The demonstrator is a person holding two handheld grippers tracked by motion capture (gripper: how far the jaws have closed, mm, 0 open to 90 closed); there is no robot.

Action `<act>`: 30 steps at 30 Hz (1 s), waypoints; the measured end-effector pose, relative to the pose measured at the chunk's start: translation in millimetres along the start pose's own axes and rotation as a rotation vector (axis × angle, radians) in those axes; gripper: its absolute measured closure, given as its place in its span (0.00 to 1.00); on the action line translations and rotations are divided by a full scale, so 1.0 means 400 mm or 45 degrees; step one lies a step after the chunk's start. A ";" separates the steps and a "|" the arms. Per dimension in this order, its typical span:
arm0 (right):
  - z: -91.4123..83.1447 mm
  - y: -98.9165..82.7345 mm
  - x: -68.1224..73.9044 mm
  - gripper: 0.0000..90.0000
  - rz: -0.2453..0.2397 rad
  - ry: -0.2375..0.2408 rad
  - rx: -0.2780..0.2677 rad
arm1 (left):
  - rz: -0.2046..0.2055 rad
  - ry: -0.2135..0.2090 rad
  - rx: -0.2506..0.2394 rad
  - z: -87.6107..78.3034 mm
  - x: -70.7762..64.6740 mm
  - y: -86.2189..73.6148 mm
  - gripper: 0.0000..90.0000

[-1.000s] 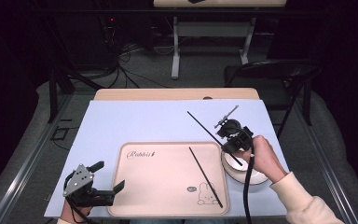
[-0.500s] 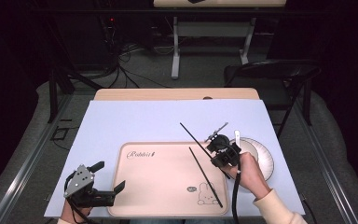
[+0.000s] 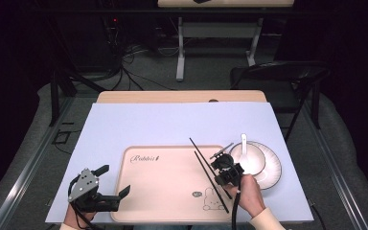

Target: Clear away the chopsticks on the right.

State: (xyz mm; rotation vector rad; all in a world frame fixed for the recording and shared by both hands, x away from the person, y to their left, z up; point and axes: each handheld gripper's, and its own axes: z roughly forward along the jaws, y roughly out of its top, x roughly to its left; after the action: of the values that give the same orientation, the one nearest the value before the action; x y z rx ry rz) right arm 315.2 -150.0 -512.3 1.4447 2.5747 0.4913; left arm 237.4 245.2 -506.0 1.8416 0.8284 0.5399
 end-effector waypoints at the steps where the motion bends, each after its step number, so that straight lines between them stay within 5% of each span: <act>1: 0.008 -0.004 -0.005 0.95 0.013 -0.010 -0.005 | 0.005 -0.004 0.001 0.001 -0.001 0.000 0.00; 4: 0.025 -0.016 -0.013 0.94 0.053 0.022 0.010 | 0.017 -0.006 0.002 -0.003 -0.001 -0.001 0.00; 13: 0.027 -0.036 0.004 0.89 0.025 0.001 0.028 | 0.015 -0.012 0.008 -0.003 -0.001 -0.002 0.00; 15: 0.016 -0.041 0.004 0.74 -0.005 -0.027 0.018 | 0.017 -0.010 0.007 -0.004 -0.001 -0.001 0.00; 20: -0.021 -0.049 0.010 0.54 -0.063 -0.020 -0.065 | 0.012 -0.009 0.008 -0.002 -0.001 -0.001 0.00; 23: -0.063 -0.058 0.013 0.37 -0.138 -0.023 -0.204 | 0.013 -0.006 0.010 0.001 0.000 -0.001 0.00; 25: -0.073 -0.063 0.010 0.35 -0.159 -0.005 -0.248 | 0.012 -0.007 0.010 0.001 0.000 -0.001 0.00; 26: -0.091 -0.074 0.002 0.24 -0.181 -0.003 -0.309 | 0.009 -0.002 0.009 0.001 0.001 -0.002 0.00; 30: -0.130 -0.098 -0.019 0.16 -0.238 -0.004 -0.421 | 0.010 0.000 0.013 0.003 0.001 -0.001 0.00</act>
State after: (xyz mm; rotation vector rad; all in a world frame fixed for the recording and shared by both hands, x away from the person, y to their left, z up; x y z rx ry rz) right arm 273.0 -186.5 -477.9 1.0833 2.4461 0.8367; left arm 238.3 245.0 -506.9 1.8548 0.8253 0.5417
